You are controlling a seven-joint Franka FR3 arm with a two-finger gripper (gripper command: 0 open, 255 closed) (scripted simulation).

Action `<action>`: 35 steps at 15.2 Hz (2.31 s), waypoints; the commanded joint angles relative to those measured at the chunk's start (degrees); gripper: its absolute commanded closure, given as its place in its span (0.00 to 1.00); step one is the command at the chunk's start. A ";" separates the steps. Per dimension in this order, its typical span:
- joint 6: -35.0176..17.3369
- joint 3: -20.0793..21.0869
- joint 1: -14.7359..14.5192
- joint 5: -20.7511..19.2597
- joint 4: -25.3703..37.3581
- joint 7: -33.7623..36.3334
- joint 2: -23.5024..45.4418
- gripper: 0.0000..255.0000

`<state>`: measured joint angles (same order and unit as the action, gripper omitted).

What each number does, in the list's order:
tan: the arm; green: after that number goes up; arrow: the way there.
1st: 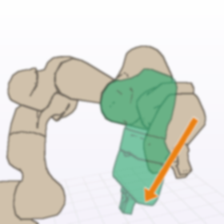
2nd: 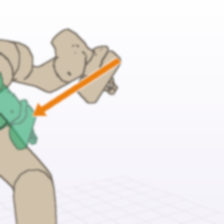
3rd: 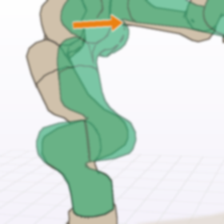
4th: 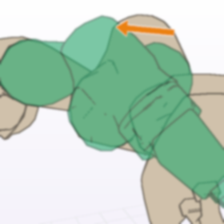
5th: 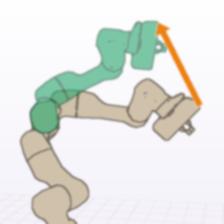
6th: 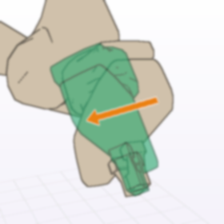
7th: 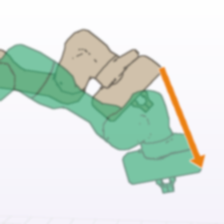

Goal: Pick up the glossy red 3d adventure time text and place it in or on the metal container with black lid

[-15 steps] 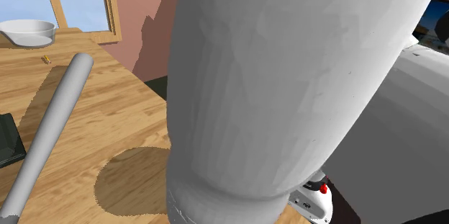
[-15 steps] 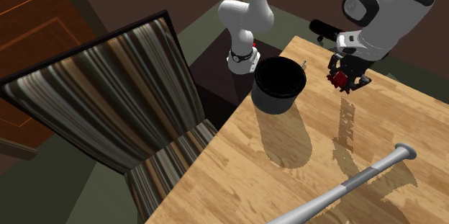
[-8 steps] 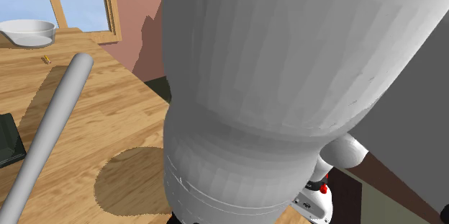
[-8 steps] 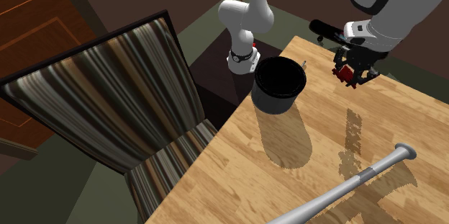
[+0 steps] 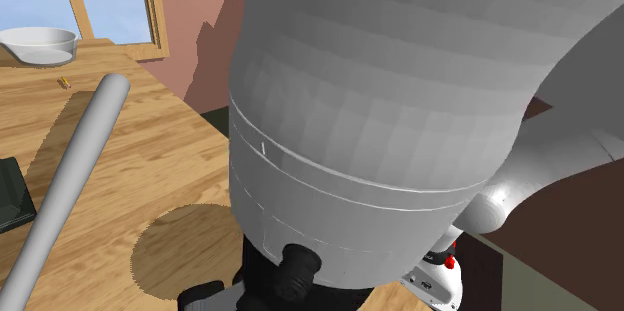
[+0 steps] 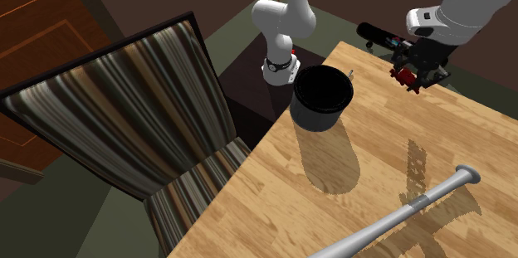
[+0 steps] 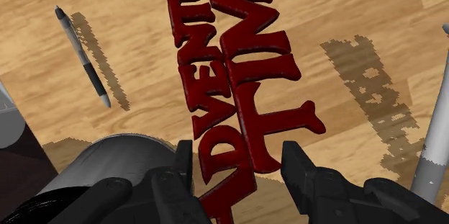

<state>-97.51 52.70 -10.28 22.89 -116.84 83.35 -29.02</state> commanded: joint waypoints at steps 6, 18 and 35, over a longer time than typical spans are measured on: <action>2.13 -10.69 -2.17 -0.22 -6.65 -9.45 -6.04 1.00; 3.03 -26.73 0.12 -6.50 -15.11 -26.78 -11.15 1.00; -7.98 -24.81 -0.53 -4.67 -26.38 -28.28 -11.28 1.00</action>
<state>-105.06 27.83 -10.83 18.18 -142.88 55.15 -40.37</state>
